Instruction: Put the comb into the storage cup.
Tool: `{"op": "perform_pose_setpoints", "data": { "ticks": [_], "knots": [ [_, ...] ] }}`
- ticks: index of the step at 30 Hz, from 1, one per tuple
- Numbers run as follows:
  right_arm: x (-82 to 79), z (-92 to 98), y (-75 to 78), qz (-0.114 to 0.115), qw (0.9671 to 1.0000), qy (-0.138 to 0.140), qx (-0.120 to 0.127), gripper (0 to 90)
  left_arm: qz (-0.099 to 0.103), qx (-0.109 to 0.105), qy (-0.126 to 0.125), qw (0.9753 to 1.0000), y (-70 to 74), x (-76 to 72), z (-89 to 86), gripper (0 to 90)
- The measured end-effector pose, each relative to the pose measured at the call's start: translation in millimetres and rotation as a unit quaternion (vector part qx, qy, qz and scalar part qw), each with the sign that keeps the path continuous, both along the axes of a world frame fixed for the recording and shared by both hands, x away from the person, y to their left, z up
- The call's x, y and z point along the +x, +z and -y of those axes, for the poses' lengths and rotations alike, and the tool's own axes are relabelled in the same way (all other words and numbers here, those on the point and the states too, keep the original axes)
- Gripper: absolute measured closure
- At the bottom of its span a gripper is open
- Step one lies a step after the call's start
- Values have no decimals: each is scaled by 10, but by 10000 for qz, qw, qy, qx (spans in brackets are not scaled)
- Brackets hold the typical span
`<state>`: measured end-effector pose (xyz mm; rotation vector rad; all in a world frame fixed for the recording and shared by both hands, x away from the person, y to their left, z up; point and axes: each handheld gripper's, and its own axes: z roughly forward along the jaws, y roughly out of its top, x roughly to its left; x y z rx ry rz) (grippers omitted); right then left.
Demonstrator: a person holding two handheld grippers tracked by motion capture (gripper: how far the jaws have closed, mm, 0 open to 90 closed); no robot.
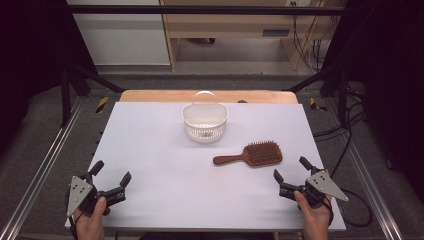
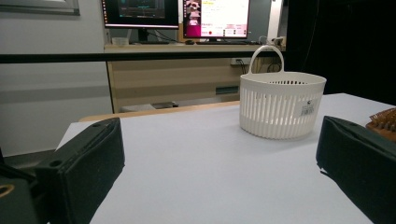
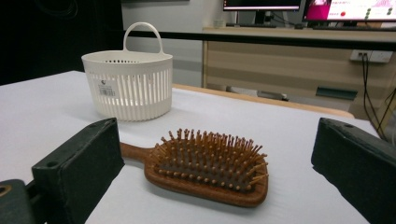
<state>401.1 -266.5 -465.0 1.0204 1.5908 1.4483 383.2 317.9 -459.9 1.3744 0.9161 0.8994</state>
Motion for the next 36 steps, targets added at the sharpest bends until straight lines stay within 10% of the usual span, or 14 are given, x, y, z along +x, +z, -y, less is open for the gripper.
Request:
{"op": "perform_pose_setpoints", "data": {
  "ticks": [30, 34, 36],
  "knots": [
    [46, -44, 27, -374, 9989, -272, -27, 121, -23, -23, -120, 9999, 31, 45, 62, 6],
    [65, -52, 32, -486, 9982, -338, -12, 164, -33, -5, -122, 9999, 27, 54, 70, 6],
    [71, -37, 32, -558, 9978, -343, -57, 324, -49, 39, -138, 9999, 17, 70, 81, 6]
  ]
}}
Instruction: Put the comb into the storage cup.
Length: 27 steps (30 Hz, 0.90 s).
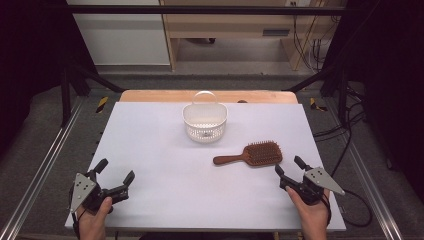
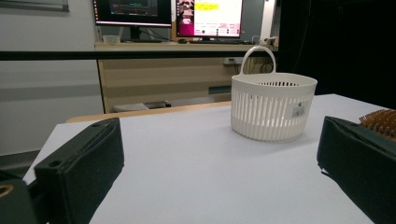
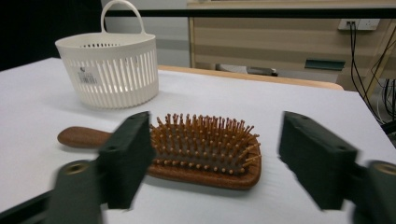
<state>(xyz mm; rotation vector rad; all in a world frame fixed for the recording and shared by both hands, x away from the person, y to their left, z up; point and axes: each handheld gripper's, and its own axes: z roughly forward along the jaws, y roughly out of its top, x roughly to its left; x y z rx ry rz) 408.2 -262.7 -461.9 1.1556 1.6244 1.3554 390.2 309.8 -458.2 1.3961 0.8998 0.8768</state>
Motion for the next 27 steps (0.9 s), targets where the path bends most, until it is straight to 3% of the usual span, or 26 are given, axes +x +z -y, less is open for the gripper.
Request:
{"op": "perform_pose_setpoints", "data": {
  "ticks": [1, 3, 4, 5, 9, 11, 12, 16, 18, 24, 27],
  "knots": [
    [0, 0, 0, 0, 10000, 0, 0, 324, -20, 23, -2, 10000, -5, 5, 4, 6],
    [4, 8, 6, -27, 10000, 52, -21, 441, -43, 61, -5, 10000, -13, 11, 15, 6],
    [18, 10, 15, -105, 9997, 81, -202, 580, -37, 85, 13, 10000, -13, 10, 18, 6],
    [18, 10, 15, -105, 9997, 81, -202, 580, -36, 82, 28, 10000, -13, 8, 20, 6],
    [75, 16, 47, -294, 9982, 179, -489, 807, -19, 63, 37, 10000, -10, -11, 14, 6],
    [86, 23, 53, -317, 9981, 175, -507, 837, -20, 61, 30, 10000, -11, -19, 9, 6],
    [112, 54, 82, -515, 9975, 180, -456, 891, -20, 81, 13, 10000, -11, -21, 5, 8],
    [124, 76, 91, -752, 9962, 198, -392, 900, -1, 3, 26, 10000, -3, -33, -18, 8],
    [133, 77, 93, -762, 9959, 196, -438, 900, -16, 10, 47, 10000, -6, -33, -20, 8],
    [311, 141, 164, -953, 9934, 52, -630, 900, -63, 7, 7, 10000, -13, -27, -7, 8],
    [415, 191, 208, -982, 9926, 138, -698, 900, -85, -9, -25, 10000, -13, -30, 1, 9]
  ]
}}
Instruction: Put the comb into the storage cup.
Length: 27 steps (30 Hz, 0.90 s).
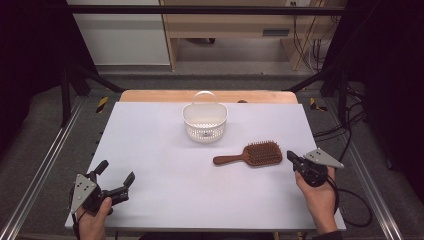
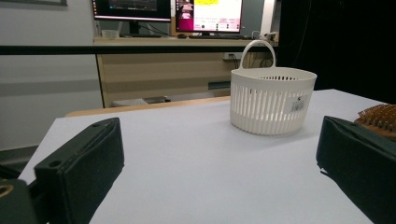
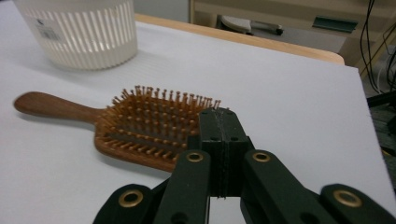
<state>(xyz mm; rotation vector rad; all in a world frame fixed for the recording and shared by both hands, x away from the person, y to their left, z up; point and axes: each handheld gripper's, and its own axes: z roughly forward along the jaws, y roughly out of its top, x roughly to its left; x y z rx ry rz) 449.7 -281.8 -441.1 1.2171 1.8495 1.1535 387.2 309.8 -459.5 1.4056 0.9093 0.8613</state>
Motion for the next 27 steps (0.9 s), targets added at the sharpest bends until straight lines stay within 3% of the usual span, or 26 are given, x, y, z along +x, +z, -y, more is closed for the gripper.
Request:
{"op": "perform_pose_setpoints", "data": {
  "ticks": [7, 15, 17, 19, 27],
  "knots": [
    [220, 52, 34, -366, 9992, -125, -138, 900, 5, 6, -6, 10000, 3, -2, 3, 8],
    [488, 69, -30, -772, 9965, -240, -211, 900, -21, 27, -26, 10000, -1, 1, 11, 8],
    [548, 98, -54, -865, 9959, -256, -37, 900, -18, 27, -36, 10000, 3, -1, 15, 8],
    [609, 99, -90, -983, 9947, -285, -106, 900, 21, 25, -50, 10000, 14, -10, 15, 8],
    [773, 85, -200, -1309, 9909, -310, -10, 900, 19, -1, -73, 10000, 15, -12, 12, 7]
  ]
}}
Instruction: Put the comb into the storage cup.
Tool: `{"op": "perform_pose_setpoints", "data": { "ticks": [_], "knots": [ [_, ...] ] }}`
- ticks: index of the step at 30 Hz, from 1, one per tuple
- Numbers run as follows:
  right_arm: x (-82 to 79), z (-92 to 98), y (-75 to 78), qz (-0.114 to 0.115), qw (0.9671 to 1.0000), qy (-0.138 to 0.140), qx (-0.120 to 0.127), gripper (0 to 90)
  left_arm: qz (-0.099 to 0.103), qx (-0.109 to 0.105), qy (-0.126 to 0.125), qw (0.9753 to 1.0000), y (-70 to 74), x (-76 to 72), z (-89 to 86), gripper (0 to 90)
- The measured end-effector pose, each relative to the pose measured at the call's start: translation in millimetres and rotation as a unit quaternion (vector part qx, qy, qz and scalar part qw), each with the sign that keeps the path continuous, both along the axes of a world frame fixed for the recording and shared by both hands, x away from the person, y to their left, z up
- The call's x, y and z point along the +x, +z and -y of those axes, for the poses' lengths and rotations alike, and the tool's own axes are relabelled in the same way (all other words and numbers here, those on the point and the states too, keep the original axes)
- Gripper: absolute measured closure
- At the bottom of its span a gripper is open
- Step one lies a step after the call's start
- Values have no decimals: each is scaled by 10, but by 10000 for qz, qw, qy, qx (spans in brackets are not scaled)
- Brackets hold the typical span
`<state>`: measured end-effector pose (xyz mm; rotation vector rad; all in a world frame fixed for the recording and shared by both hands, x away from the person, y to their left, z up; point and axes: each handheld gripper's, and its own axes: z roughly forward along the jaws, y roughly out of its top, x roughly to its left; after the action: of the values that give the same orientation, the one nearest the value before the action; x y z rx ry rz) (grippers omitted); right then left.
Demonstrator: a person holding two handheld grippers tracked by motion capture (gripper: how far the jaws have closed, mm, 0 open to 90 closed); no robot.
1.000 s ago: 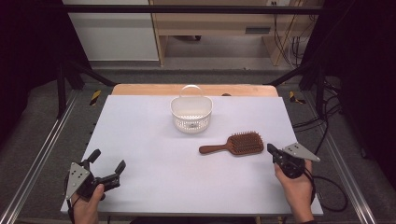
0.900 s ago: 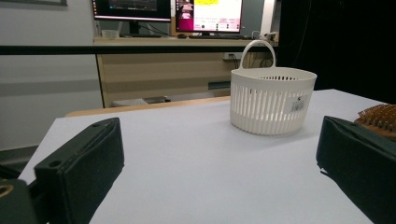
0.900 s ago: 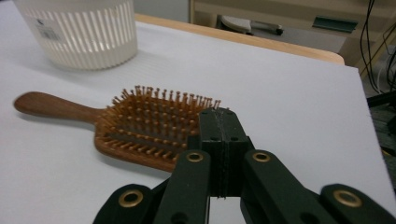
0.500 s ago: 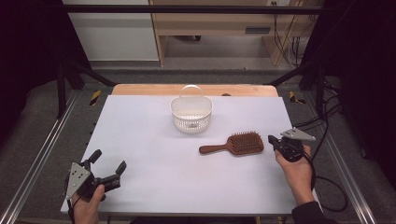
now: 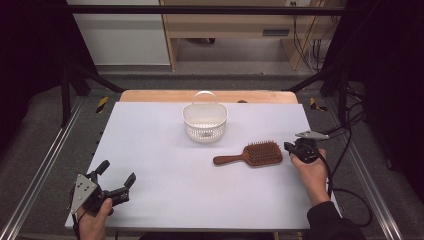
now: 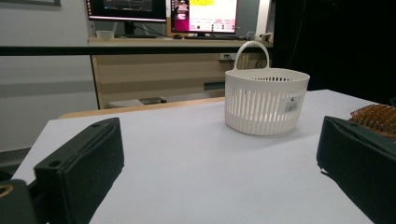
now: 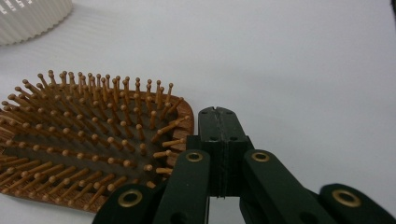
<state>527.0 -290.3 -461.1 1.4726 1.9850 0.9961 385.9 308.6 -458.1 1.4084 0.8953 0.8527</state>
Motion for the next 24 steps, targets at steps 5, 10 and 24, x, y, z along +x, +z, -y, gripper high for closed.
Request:
{"op": "perform_pose_setpoints", "data": {
  "ticks": [5, 10, 24],
  "knots": [
    [22, -15, -45, -135, 9998, 102, -37, 900, -18, 6, 0, 10000, -6, 8, 7, 7],
    [31, -37, -57, -208, 9996, 180, 41, 900, -17, 24, -17, 10000, -4, 2, 12, 8],
    [62, -86, -63, -184, 9993, 309, 104, 900, -17, 28, -25, 10000, -3, 5, 12, 9]
  ]
}}
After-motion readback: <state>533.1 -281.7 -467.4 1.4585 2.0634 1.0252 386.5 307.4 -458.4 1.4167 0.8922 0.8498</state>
